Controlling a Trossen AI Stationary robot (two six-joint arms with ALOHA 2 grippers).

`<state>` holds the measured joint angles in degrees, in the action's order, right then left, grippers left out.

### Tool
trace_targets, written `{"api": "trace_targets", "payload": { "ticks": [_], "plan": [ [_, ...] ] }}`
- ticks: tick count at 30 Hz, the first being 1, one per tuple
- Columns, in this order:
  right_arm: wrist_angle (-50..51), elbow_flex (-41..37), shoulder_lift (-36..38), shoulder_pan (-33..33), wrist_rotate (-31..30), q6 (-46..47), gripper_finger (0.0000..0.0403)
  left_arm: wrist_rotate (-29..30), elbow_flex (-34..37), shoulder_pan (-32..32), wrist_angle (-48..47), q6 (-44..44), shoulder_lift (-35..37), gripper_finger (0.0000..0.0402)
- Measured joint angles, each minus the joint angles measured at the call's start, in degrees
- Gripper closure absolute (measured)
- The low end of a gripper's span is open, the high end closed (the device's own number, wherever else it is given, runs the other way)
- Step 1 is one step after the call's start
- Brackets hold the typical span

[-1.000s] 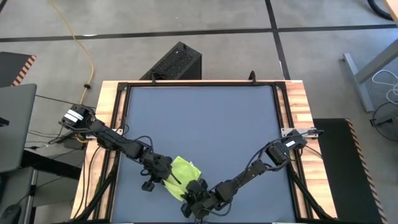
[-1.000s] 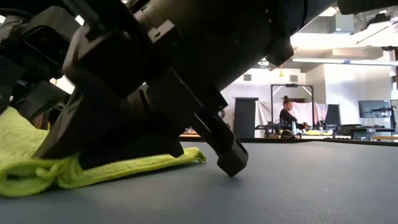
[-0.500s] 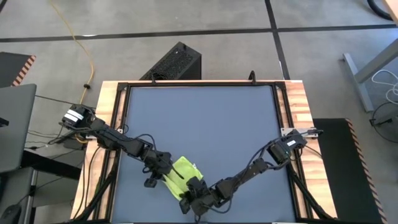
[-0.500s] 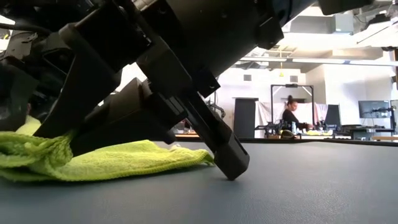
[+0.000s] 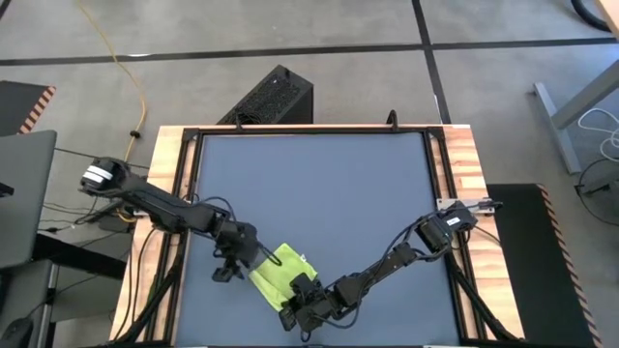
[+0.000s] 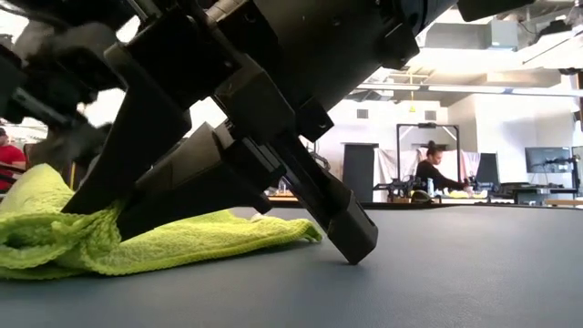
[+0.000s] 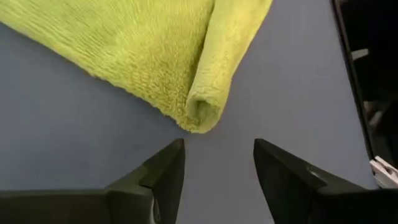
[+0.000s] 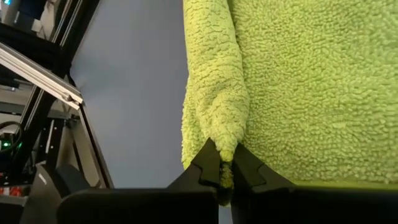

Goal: Roll towel
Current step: Roll the green towel

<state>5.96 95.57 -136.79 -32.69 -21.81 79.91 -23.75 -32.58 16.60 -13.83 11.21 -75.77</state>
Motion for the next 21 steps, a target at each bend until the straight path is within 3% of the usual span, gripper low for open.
{"api": "trace_targets", "payload": {
  "ticks": [5, 9, 14, 21],
  "plan": [
    [0.76, 0.00, 0.00, 0.54, 0.00, 0.06, 0.0377, 5.37, 0.00, 1.83, 0.52, -1.34, 9.87, 0.0221],
    [2.01, -0.02, -0.02, 1.00, -0.04, -0.33, 0.0377, 12.87, 0.95, 5.30, 8.74, -5.01, 13.09, 0.0223],
    [2.57, -0.04, -0.02, 2.18, -0.17, -2.42, 0.0377, 13.48, 5.03, 6.64, 16.89, -4.09, 8.29, 0.0253],
    [3.01, -0.07, -0.02, 3.82, 1.46, -3.62, 0.0377, 10.26, 5.73, 6.62, 21.41, -3.09, 0.90, 0.0333]
  ]
}}
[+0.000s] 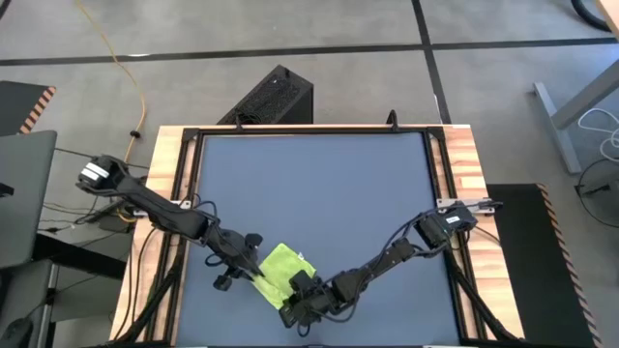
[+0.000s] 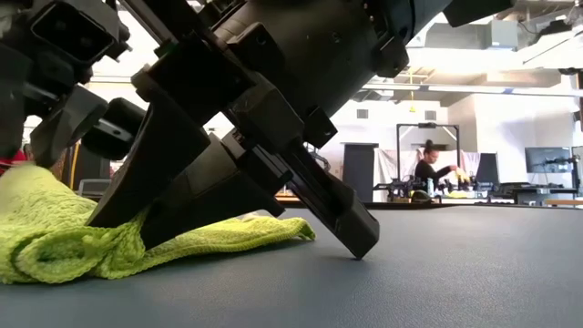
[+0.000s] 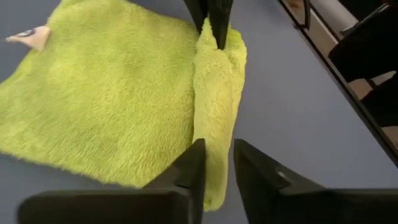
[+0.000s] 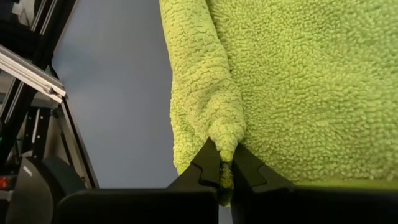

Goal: Roll towel
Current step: Roll the green towel

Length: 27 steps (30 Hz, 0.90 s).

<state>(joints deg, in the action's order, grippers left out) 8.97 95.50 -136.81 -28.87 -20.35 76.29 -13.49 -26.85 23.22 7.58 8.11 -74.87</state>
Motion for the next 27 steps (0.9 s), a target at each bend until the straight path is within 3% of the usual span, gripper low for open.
{"api": "trace_targets", "payload": {
  "ticks": [7, 14, 20, 27],
  "plan": [
    [0.17, 0.00, 0.02, 0.32, 1.18, -0.10, 0.0377, 0.90, -0.02, -0.13, 3.34, -0.10, -5.76, 0.0397],
    [0.17, 0.00, 0.02, 0.52, 2.81, -0.22, 0.0339, 3.53, -0.15, -0.13, 4.75, -0.10, -11.57, 0.0401],
    [0.24, -0.04, 1.01, 0.84, 5.25, -0.24, 0.0333, 4.34, -0.13, -0.13, 7.05, -0.32, -13.13, 0.0401],
    [7.20, -0.34, 6.11, -0.34, 3.05, -4.52, 0.0331, 4.61, -0.13, -0.13, 7.12, -0.37, -13.27, 0.0401]
  ]
}}
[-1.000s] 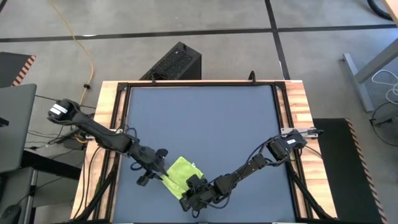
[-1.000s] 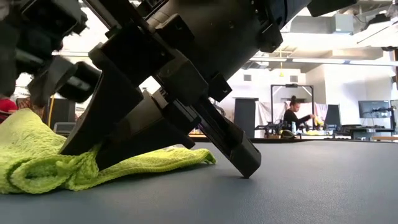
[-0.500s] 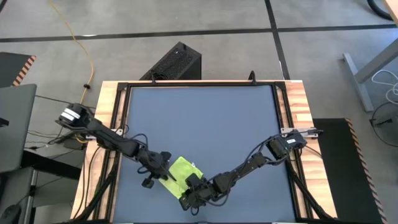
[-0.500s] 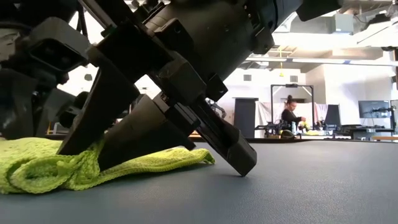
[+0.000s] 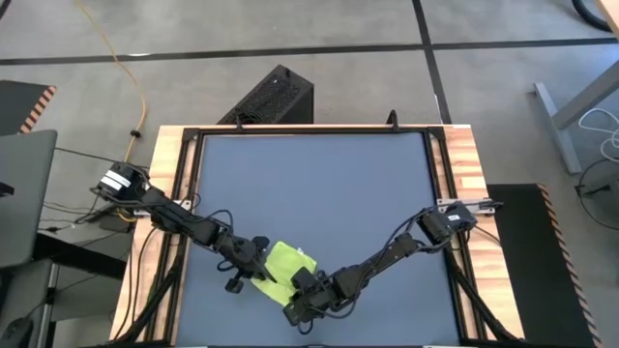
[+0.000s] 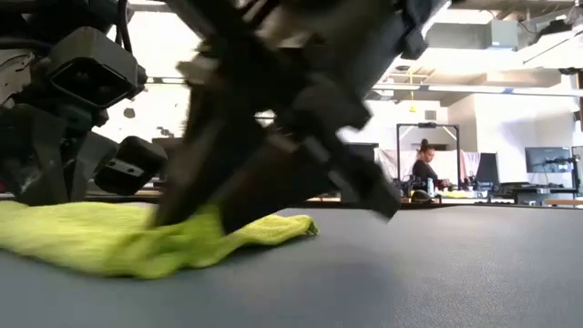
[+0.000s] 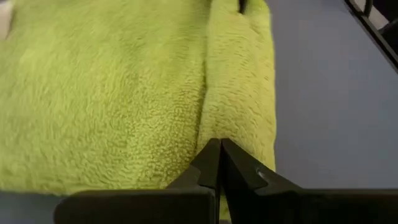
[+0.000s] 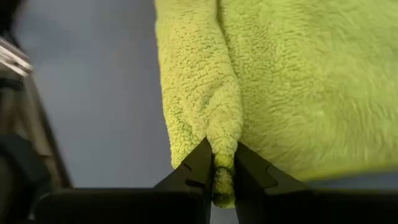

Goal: Roll towel
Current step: Roll the green towel

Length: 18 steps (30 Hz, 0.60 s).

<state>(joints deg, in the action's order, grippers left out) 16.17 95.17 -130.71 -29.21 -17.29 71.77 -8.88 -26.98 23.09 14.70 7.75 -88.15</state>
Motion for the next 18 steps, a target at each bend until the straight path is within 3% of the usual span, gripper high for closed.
{"api": "trace_targets", "payload": {
  "ticks": [5, 10, 14, 18],
  "plan": [
    [7.25, -0.05, 3.68, -0.33, 0.13, -1.33, 0.0302, 0.30, 0.00, -0.09, -0.02, 1.78, -0.01, 0.0401],
    [10.16, 0.05, 5.57, -0.32, 1.33, -3.13, 0.0226, 0.37, 0.02, -0.07, 0.21, 7.44, -0.01, 0.0401],
    [9.03, 0.05, 7.27, -0.23, 0.96, -8.73, 0.0164, 0.37, 0.04, -0.07, 0.22, 10.13, -0.01, 0.0401],
    [5.28, 0.22, 8.65, -2.11, -3.73, -14.18, 0.0144, 0.24, 0.04, -0.07, 0.20, 11.45, 0.01, 0.0401]
  ]
}}
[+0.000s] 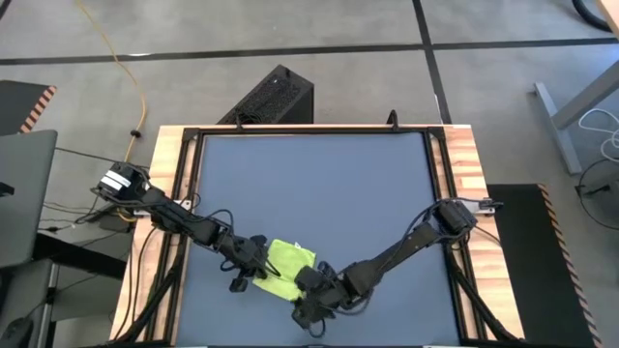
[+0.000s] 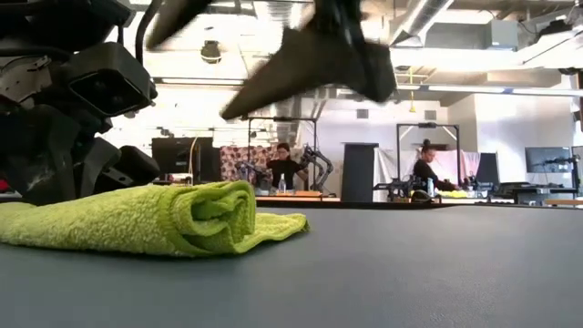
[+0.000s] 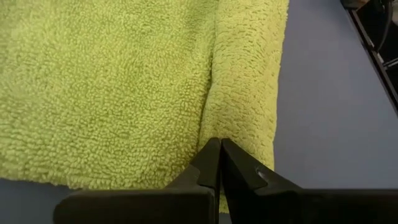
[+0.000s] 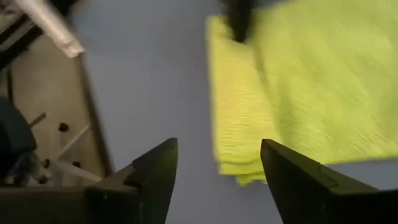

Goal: Roll towel
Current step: Roll the green towel

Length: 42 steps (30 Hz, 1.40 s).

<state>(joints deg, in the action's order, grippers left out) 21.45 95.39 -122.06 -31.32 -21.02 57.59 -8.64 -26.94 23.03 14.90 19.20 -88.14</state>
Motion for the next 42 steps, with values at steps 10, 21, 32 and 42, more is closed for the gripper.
{"api": "trace_targets", "payload": {
  "ticks": [10, 21, 32, 42],
  "plan": [
    [-7.10, -0.07, -4.11, -4.17, -10.63, -29.11, 0.0143, -0.64, 0.02, -0.04, -0.28, 0.57, 0.04, 0.0401],
    [-7.77, 0.12, -7.31, -1.80, -8.28, -34.15, 0.0143, -1.58, 0.02, -0.79, -0.39, 0.97, 0.04, 0.0401],
    [-6.05, 0.15, -10.34, -1.87, -9.16, -27.03, 0.0196, -2.45, 0.02, -0.94, -0.57, 1.18, 0.04, 0.0401],
    [-4.74, 0.20, -10.32, -1.57, -9.87, -14.05, 0.0381, -4.87, 0.02, -2.08, -0.56, 0.40, 0.04, 0.0401]
  ]
}}
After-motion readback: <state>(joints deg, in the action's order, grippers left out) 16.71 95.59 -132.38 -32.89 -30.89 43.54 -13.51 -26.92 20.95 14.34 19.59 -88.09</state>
